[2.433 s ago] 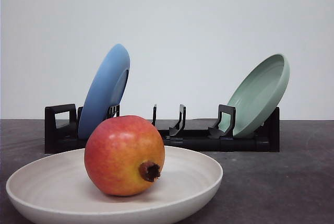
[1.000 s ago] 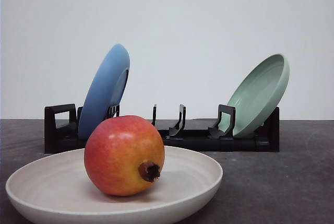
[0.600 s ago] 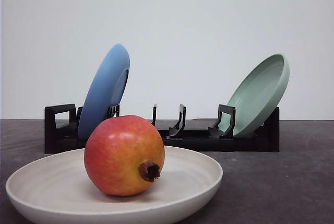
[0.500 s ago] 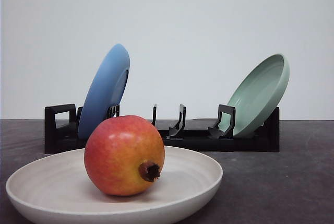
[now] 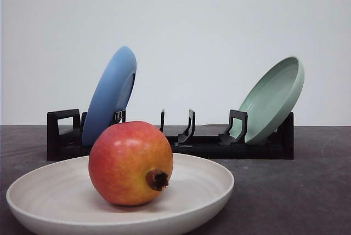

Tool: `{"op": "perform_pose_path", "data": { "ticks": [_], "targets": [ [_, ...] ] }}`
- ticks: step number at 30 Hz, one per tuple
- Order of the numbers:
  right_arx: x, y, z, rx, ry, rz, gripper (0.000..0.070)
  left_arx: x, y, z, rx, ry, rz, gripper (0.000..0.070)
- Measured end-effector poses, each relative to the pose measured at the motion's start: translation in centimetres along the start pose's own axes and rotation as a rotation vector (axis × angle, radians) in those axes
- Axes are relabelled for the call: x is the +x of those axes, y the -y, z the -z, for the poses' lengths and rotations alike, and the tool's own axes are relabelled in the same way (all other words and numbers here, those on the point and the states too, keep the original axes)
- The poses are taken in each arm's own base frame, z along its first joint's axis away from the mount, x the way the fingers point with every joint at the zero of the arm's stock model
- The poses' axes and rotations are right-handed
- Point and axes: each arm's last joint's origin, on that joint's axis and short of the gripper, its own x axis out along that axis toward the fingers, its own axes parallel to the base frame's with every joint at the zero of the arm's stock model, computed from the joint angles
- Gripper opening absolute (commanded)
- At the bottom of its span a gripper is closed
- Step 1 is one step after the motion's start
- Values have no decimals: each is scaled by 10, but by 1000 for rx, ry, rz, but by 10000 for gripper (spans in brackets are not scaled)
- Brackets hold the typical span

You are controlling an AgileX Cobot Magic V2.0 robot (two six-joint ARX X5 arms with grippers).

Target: Place pomegranate in white plate

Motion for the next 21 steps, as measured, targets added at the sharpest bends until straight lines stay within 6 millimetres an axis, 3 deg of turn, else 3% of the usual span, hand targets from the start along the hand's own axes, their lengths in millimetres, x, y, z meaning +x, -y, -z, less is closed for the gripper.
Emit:
{"op": "perform_pose_path", "data": {
  "ticks": [21],
  "targets": [
    [0, 0, 0, 0, 3, 0, 3, 0, 0, 0, 0, 0, 0, 0]
  ]
}}
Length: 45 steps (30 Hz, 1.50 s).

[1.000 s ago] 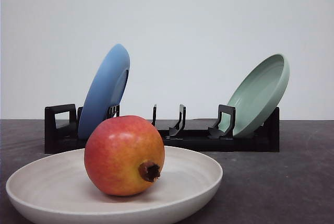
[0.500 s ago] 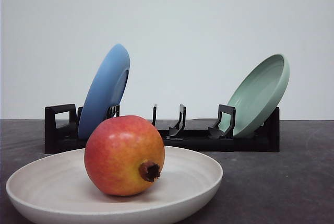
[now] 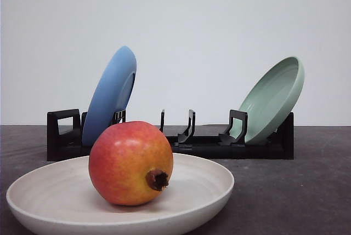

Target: Place pomegranate in white plate

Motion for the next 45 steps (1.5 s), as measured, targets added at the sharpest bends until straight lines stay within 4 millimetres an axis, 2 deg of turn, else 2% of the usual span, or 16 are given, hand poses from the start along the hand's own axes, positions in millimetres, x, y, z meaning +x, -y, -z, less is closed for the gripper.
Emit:
{"op": "perform_pose_path", "data": {
  "ticks": [45],
  "targets": [
    [0, 0, 0, 0, 0, 0, 3, 0, 0, 0, 0, 0, 0, 0]
  ]
}}
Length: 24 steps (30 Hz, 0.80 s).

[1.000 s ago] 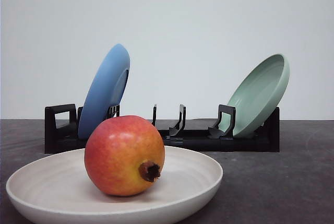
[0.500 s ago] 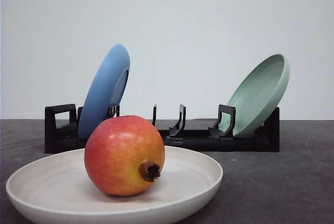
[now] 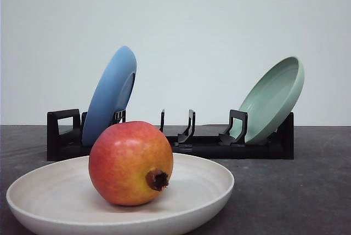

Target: Place pomegranate in white plate

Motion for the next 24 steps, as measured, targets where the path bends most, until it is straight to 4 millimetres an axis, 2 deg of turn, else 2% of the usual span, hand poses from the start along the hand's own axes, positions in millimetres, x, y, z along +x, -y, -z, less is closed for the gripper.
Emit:
{"op": "perform_pose_path", "data": {
  "ticks": [24],
  "targets": [
    [0, 0, 0, 0, 0, 0, 3, 0, 0, 0, 0, 0, 0, 0]
  ]
}}
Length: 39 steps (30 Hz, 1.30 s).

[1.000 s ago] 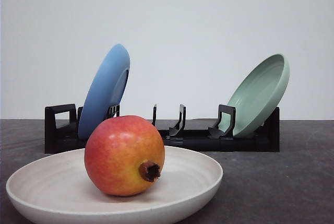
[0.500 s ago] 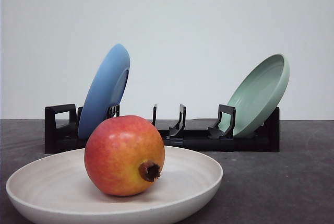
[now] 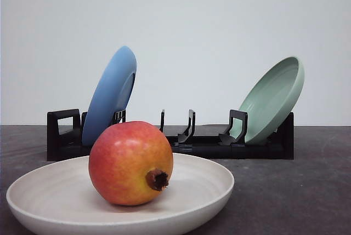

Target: Place pomegranate in white plate

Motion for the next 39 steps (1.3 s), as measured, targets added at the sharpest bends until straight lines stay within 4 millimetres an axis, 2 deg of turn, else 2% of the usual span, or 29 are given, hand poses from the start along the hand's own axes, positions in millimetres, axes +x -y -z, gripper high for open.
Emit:
{"op": "perform_pose_path", "data": {
  "ticks": [39],
  "targets": [
    [0, 0, 0, 0, 0, 0, 3, 0, 0, 0, 0, 0, 0, 0]
  ]
}}
